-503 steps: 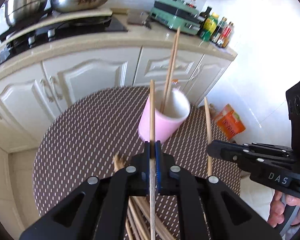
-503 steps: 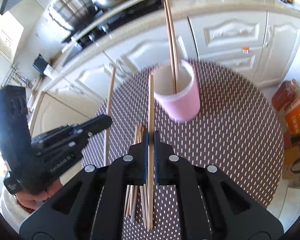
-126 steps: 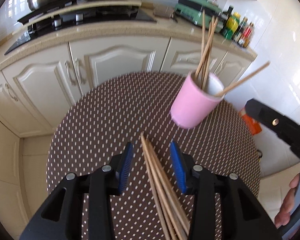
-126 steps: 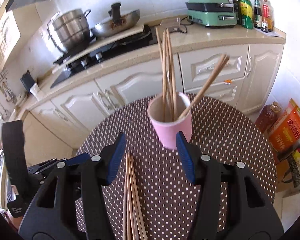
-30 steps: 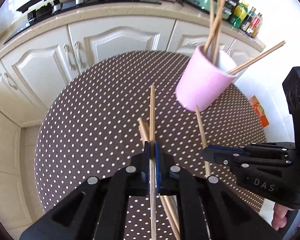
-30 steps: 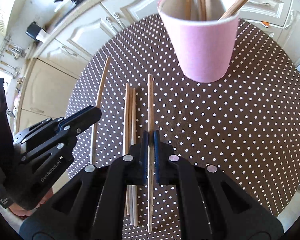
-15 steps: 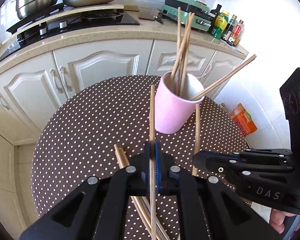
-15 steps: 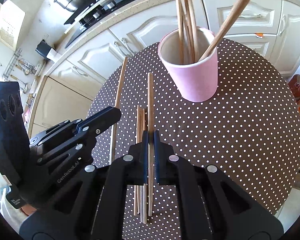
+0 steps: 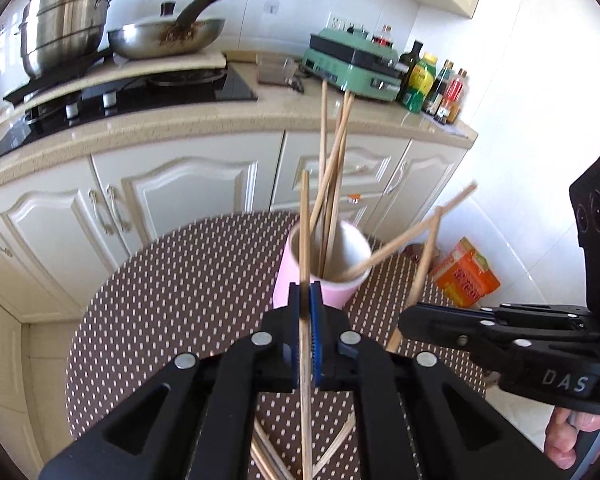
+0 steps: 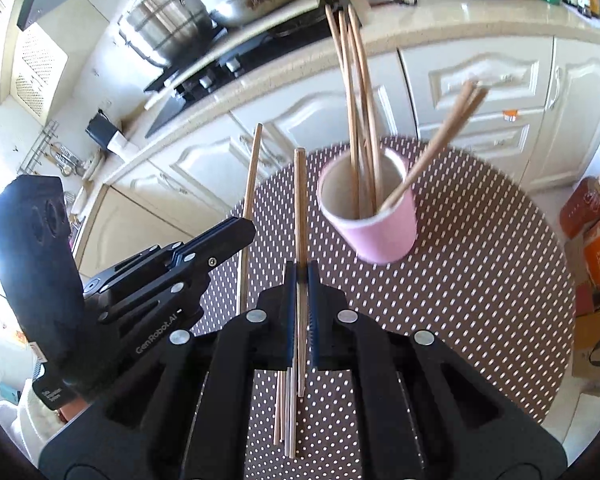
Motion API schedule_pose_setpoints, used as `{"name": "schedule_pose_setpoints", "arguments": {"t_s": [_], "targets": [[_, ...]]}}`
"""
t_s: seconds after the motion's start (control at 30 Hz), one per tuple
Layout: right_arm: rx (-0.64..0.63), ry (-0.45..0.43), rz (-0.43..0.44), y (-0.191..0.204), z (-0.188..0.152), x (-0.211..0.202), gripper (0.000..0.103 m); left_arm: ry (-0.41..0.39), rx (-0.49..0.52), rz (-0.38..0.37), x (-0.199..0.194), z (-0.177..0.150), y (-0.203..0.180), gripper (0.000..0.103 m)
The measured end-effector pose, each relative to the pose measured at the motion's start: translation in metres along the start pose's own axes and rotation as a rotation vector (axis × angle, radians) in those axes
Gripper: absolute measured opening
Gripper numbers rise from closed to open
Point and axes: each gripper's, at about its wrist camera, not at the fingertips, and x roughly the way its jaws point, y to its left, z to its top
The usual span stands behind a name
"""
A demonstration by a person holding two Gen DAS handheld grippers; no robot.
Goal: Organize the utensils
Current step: 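Lift both held chopsticks upright and carry them over the pink cup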
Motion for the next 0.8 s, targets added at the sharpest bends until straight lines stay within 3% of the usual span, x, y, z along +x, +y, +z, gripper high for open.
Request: {"name": "schedule_pose_setpoints", "arguments": {"t_s": [0.57,0.8], "targets": [[-0.082,-0.162,-0.008,0.004,0.083,-0.045,0.006,-0.244,-0.02,-0.009,0.007,0.093,-0.016,0.005],[-0.106,-0.212,-0.019,0.005,0.109,-0.052,0.006,-0.326,-0.1,0.013,0.024,0.122,-0.007,0.005]]}}
